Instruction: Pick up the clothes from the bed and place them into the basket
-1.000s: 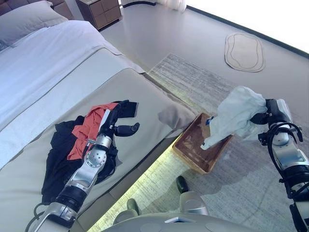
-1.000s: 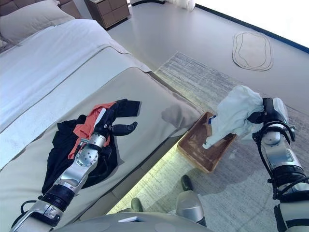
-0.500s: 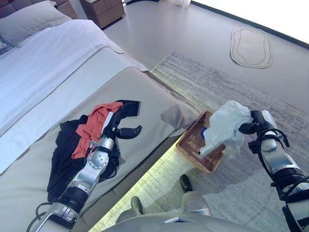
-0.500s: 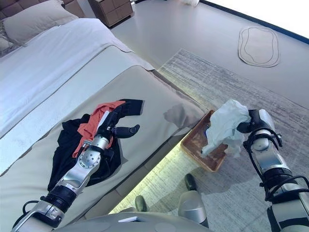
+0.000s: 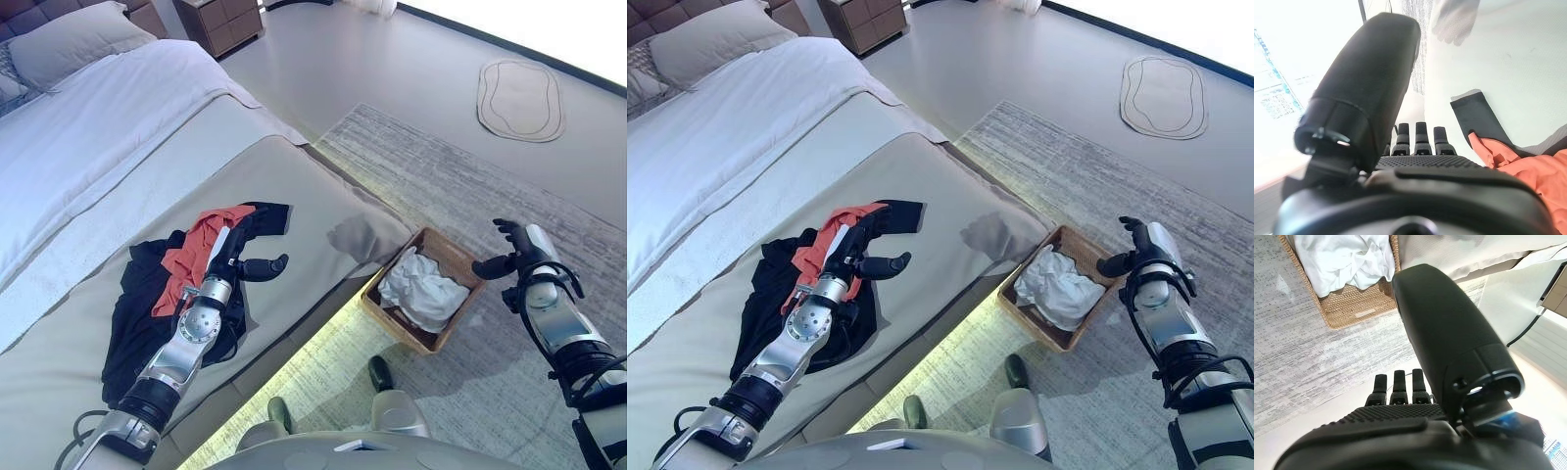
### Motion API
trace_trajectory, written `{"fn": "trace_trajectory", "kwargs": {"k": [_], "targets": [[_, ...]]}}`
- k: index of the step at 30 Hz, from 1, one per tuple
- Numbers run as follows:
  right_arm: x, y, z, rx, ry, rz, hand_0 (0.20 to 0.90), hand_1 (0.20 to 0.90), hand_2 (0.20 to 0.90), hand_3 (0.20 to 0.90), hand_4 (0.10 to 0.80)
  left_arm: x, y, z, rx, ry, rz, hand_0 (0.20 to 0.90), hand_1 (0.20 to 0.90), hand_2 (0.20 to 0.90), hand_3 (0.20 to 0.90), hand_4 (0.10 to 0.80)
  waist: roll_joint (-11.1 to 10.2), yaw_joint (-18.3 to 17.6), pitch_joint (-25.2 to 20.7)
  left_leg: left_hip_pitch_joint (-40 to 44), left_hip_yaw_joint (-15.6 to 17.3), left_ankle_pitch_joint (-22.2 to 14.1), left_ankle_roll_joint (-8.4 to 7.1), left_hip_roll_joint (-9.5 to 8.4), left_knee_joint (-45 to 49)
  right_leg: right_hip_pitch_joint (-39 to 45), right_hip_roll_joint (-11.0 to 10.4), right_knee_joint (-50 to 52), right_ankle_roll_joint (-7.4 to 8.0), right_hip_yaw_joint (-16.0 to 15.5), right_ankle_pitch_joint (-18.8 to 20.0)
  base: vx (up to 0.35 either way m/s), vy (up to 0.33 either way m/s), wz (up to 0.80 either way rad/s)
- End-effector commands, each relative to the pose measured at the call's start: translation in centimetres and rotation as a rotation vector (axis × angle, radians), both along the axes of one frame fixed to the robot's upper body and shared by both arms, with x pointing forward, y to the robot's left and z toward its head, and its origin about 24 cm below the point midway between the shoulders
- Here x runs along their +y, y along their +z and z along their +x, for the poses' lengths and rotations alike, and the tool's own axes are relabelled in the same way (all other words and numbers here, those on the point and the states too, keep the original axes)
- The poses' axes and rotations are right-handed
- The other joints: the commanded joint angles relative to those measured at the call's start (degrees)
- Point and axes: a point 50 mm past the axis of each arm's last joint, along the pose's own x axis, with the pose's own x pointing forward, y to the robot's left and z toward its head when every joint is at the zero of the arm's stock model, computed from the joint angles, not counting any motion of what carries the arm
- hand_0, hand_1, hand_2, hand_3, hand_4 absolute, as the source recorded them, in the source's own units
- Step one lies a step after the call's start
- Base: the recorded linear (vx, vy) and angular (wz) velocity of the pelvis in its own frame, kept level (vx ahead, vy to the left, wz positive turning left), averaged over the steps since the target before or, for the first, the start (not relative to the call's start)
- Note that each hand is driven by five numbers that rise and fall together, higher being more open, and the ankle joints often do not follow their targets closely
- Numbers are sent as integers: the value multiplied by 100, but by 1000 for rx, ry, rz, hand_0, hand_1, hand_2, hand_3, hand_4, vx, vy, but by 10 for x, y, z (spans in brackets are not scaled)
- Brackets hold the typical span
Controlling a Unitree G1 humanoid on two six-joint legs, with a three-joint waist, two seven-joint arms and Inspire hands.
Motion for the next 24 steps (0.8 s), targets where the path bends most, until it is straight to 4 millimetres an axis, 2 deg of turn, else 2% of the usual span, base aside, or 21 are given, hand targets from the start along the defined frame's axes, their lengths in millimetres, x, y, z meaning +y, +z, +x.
{"fn": "trace_trajectory", "kwargs": {"k": [1,6,10,14,20,24], "targets": [[0,45,22,-190,37,-114,900,900,900,900,800,5,34,16,-201,9,-11,900,900,900,900,800,-386,118,-292,144,-167,-213,-180,334,10,126,-164,25,-92,-250,32,1,18,9],[15,53,35,-227,75,-133,900,900,900,900,800,9,18,13,-149,38,28,900,900,900,900,800,-449,332,-348,69,-382,-171,-167,311,10,198,-194,25,-115,-401,-5,-8,0,10],[30,59,49,-268,77,-191,900,900,900,900,800,6,13,13,-124,13,25,900,900,900,900,800,-469,538,-371,-40,-542,-117,-162,296,10,228,-239,25,-121,-583,-24,-28,15,20],[56,81,69,-340,153,-325,900,900,900,900,800,8,9,10,-119,34,10,900,900,900,900,800,-438,846,-391,-153,-799,-87,-112,223,10,342,-308,25,-150,-834,-98,-15,51,32],[73,100,79,-399,232,-366,900,900,900,900,800,23,0,-1,-78,85,9,900,900,900,900,800,-476,1151,-484,-226,-1032,-50,-92,170,10,487,-371,35,-166,-1124,-192,29,49,29],[82,119,89,-436,266,-393,900,900,900,900,800,34,-4,-8,-64,108,3,900,900,900,900,800,-519,1495,-518,-341,-1318,12,-92,126,10,582,-439,89,-177,-1411,-270,35,63,39]]}}
